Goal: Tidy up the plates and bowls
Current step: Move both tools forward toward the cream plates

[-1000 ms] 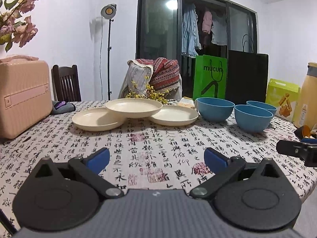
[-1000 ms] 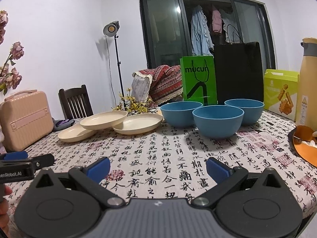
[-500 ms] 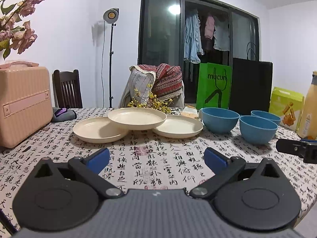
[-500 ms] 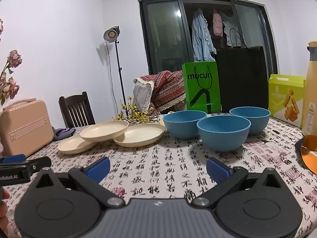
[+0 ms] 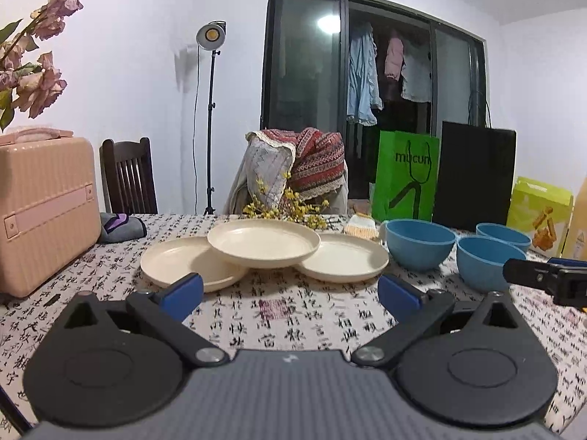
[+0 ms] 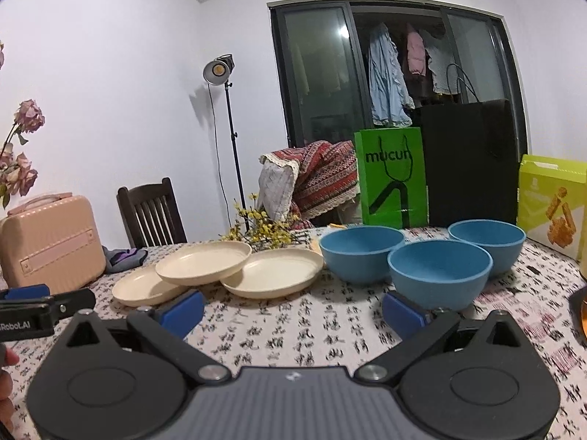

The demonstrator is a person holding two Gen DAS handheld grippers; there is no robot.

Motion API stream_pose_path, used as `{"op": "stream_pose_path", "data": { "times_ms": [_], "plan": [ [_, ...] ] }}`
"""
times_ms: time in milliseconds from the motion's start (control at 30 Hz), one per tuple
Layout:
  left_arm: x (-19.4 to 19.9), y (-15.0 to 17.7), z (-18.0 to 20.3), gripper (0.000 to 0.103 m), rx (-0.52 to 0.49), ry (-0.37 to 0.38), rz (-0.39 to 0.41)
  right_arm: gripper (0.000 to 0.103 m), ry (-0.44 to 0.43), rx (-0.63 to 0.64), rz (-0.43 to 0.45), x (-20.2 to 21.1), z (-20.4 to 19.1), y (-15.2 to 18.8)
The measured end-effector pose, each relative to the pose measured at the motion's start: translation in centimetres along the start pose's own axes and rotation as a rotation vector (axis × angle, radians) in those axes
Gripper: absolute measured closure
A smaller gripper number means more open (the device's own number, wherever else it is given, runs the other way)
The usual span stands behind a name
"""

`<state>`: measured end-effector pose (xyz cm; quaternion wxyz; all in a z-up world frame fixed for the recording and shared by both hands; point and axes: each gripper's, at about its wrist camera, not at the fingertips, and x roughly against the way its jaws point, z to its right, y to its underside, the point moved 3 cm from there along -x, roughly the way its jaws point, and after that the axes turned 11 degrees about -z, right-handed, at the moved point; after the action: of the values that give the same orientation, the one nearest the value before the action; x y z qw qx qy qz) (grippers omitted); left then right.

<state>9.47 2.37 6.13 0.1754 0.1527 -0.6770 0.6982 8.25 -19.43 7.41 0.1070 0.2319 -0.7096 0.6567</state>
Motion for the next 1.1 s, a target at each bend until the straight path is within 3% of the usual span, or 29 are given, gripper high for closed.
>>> {"op": "stream_pose_path", "data": {
  "times_ms": [167,1100],
  "plan": [
    [-0.5,-1.3,-0.6,0.0,0.013,-0.013,0.01,0.0,-0.012,0.0,0.01,-1.0,-0.5,-1.5],
    [-6.8,-7.0,-6.2,0.0,0.154,-0.071,-0.103,0.0,-0.048,-0.019,-0.041,-9.6,-3.5,-8.9]
  ]
}}
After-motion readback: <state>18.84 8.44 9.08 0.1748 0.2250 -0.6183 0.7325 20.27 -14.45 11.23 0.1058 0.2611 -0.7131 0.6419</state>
